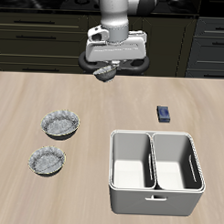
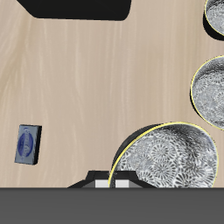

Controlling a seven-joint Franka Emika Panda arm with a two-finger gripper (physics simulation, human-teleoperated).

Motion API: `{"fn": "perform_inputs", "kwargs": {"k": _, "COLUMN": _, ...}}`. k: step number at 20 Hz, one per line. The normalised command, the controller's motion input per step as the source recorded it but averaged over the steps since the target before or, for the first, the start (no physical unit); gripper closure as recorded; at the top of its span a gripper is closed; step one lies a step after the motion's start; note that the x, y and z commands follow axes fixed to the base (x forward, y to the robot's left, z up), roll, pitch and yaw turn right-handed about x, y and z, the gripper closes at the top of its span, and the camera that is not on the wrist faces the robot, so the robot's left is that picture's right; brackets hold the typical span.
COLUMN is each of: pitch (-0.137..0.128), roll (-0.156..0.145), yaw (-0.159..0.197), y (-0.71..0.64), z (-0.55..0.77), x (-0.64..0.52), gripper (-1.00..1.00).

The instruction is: Stack the smallest bowl on the middle-sized bowl

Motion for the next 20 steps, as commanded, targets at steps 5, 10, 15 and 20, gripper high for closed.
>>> {"fn": "perform_inputs", "kwargs": {"k": 5, "pitch": 0.002, "roll": -0.002, "yaw": -0.001, "y": -0.07, "z": 0.06, "x": 0.02, "gripper": 1.0}}
{"fn": "perform_inputs", "kwargs": {"k": 10, "pitch": 0.009, "roll": 0.001, "yaw": -0.032, "y": -0.29, "z": 0.16, "x": 0.11, "gripper": 1.0}}
{"fn": "perform_inputs", "kwargs": {"k": 15, "pitch": 0.039, "roll": -0.022, "yaw": -0.013, "y": -0.34, "z": 0.09, "x": 0.14, "gripper": 1.0}}
{"fn": "perform_inputs", "kwargs": {"k": 20, "pitch": 0.043, "roll": 0.018, "yaw": -0.015, "y": -0.36, "z": 0.09, "x": 0.17, "gripper": 1.0}}
